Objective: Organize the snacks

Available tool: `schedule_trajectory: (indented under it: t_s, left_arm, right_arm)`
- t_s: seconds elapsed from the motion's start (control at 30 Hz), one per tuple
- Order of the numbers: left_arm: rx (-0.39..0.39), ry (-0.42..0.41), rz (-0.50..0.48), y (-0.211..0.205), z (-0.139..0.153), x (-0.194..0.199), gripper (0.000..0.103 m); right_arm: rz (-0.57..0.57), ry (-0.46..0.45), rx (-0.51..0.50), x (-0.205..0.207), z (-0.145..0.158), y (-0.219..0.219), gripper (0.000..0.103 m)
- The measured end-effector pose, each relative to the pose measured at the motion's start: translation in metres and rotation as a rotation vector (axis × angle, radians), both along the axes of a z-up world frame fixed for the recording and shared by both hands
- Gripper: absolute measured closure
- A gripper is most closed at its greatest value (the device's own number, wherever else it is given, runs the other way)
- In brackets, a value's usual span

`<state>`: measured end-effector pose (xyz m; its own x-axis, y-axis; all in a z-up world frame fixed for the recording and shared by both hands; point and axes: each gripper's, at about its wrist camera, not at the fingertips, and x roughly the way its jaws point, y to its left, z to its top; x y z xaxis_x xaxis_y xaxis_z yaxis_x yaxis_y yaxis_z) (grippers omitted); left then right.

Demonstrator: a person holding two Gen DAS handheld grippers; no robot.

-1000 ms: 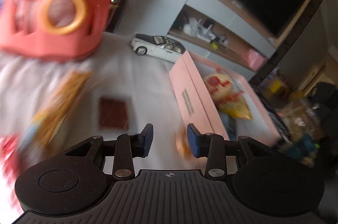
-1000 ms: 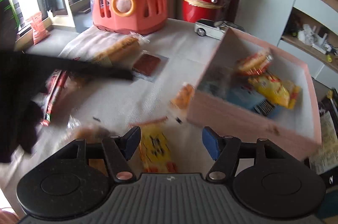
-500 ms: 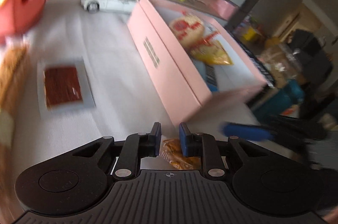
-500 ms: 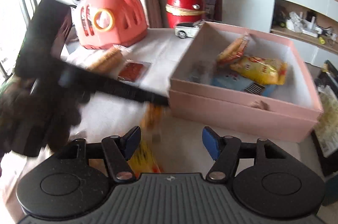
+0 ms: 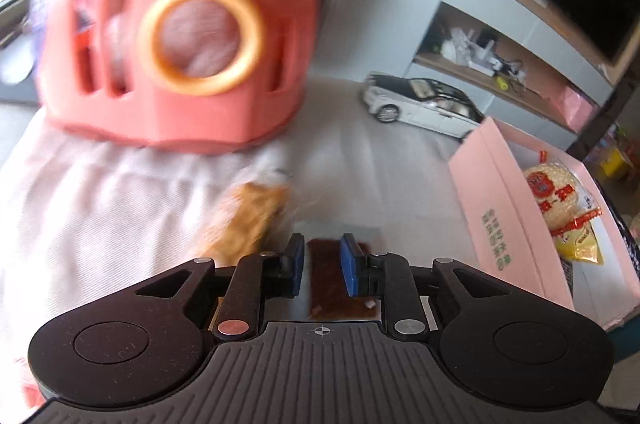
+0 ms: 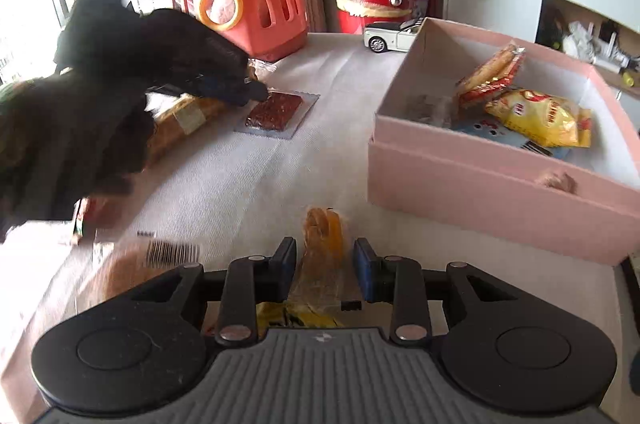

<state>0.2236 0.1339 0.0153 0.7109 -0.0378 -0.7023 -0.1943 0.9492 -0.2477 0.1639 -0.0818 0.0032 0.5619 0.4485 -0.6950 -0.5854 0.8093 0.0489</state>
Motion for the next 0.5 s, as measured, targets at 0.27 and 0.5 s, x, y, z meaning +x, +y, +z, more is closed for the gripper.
schedule_trajectory:
  t_s: [0.27,0.5]
  left_arm:
    - [0.215,-0.018,-0.242,-0.051,-0.004,-0.007,0.074]
    - [0.149,-0.024,-0.377,-0.059,-0.004,-0.044,0.074]
  right_arm:
    - [0.026,-0.104,-0.028,-0.031,-0.011,0.0,0.035]
    - [-0.03,-0.1,-0.035,-0.03,-0.012,-0.006,0.02]
